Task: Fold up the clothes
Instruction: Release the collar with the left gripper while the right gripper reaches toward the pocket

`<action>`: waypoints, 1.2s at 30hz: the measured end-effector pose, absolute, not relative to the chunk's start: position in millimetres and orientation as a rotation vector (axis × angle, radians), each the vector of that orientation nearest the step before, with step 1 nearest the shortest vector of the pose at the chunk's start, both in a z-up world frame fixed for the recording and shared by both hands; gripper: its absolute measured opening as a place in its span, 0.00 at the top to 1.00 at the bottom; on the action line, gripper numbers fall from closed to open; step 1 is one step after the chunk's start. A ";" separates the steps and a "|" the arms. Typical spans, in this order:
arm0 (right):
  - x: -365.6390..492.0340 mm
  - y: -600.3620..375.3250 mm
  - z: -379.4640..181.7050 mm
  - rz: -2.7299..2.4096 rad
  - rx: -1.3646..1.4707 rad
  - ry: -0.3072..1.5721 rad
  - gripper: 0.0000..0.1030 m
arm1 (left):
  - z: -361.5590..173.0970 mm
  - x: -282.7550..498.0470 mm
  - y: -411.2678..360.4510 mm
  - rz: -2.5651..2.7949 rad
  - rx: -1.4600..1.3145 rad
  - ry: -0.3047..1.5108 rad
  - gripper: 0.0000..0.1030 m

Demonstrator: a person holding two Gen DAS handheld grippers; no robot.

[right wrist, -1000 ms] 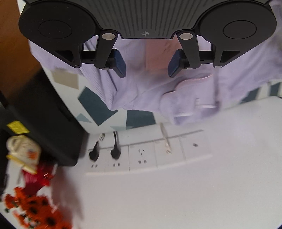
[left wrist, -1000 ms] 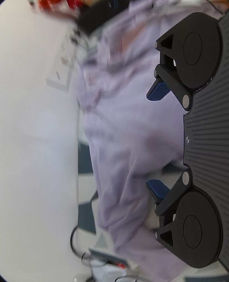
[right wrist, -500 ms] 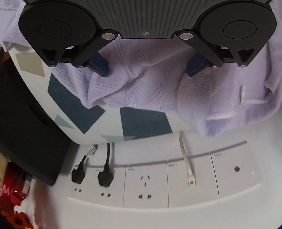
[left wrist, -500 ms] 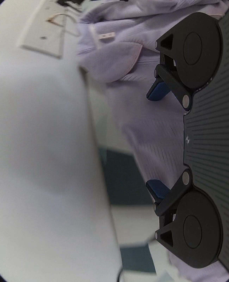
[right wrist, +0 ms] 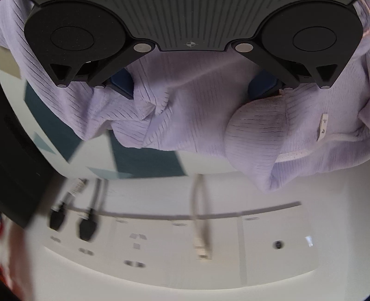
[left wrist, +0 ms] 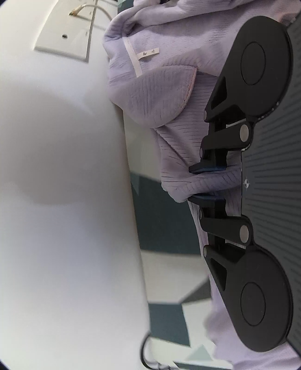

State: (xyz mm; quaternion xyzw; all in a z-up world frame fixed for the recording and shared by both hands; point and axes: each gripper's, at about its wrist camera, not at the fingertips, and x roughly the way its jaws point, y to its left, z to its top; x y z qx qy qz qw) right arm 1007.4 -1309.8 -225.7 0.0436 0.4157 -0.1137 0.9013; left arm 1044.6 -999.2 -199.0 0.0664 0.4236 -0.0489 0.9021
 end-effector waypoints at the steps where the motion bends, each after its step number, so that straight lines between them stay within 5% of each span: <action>1: 1012.6 -1303.9 -225.4 -0.223 0.084 0.860 0.01 | -197.8 1045.4 -993.6 -0.086 0.129 0.875 0.79; 13: 1061.7 -1256.0 -223.7 -0.141 0.046 0.850 0.01 | -194.9 1078.4 -965.5 0.134 0.109 0.871 0.64; 15: 1065.1 -1255.9 -222.5 -0.137 0.047 0.855 0.01 | -190.7 1077.9 -965.3 0.183 0.116 0.884 0.39; 19: 1065.6 -1257.2 -219.6 -0.131 0.048 0.862 0.01 | -167.4 1054.1 -969.6 0.205 0.182 0.837 0.28; 21: 1067.4 -1255.0 -214.9 -0.137 0.034 0.888 0.01 | -151.2 1035.3 -970.6 0.194 0.180 0.810 0.13; 27: 1045.5 -1249.4 -182.6 -0.125 0.024 0.903 0.01 | -119.5 956.1 -967.8 0.095 -0.023 0.835 0.04; 36: 949.5 -1224.8 -153.4 -0.225 0.005 0.808 0.01 | -140.2 865.9 -956.3 0.018 0.035 0.934 0.04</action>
